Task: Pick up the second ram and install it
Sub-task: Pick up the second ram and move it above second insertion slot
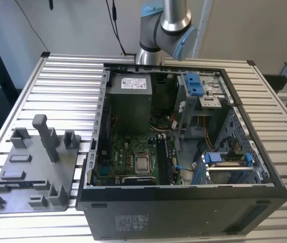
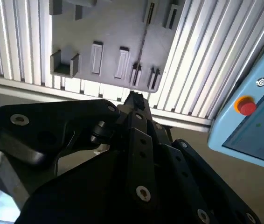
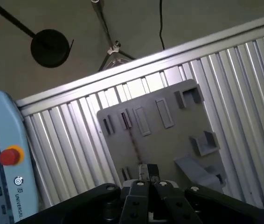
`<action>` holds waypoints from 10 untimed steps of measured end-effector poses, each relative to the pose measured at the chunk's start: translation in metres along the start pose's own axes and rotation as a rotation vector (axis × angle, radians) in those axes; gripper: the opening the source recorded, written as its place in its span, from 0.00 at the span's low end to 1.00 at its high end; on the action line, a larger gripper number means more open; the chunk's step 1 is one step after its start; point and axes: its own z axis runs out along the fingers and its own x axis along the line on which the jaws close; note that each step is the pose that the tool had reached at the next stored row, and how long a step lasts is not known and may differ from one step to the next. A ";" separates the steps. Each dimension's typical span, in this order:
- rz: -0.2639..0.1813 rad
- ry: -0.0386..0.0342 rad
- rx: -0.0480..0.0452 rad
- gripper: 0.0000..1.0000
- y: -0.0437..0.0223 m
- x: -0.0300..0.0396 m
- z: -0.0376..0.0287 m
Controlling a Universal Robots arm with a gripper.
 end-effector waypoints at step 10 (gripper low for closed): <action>-0.172 0.0069 -0.0018 0.11 0.0000 0.0000 0.0009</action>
